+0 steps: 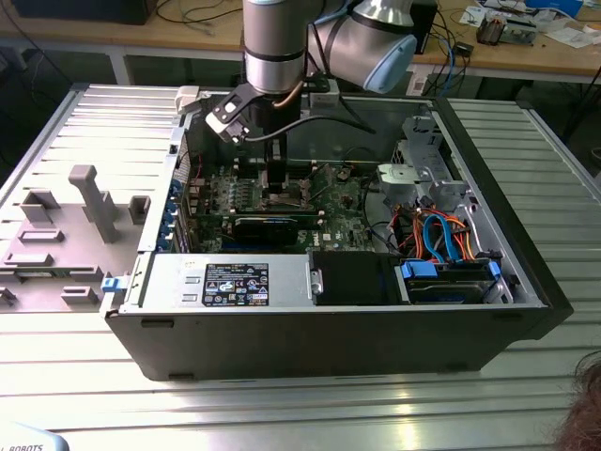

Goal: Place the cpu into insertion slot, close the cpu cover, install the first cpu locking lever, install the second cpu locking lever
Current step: 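Place the cpu into insertion slot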

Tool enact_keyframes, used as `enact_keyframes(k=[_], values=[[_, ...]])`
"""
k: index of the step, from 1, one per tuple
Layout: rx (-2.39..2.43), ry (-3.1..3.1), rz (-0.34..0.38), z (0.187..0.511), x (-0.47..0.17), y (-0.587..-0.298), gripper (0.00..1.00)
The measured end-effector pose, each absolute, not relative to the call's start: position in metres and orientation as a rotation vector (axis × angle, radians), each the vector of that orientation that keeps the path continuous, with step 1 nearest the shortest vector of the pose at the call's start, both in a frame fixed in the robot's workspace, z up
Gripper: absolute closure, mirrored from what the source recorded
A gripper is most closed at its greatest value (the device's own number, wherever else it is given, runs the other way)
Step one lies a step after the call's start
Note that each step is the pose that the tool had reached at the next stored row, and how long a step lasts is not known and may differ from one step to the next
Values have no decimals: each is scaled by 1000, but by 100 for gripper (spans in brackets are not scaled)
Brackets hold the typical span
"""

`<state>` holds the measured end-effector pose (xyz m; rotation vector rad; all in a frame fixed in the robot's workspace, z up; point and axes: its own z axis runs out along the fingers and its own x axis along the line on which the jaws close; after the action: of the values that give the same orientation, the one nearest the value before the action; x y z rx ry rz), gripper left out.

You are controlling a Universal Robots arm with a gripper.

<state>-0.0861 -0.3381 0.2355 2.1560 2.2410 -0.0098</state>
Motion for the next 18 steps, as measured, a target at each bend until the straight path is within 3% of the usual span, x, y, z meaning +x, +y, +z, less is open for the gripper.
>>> enact_keyframes(k=[18], values=[[2157, 2242, -12, 234, -71, -338, 45]])
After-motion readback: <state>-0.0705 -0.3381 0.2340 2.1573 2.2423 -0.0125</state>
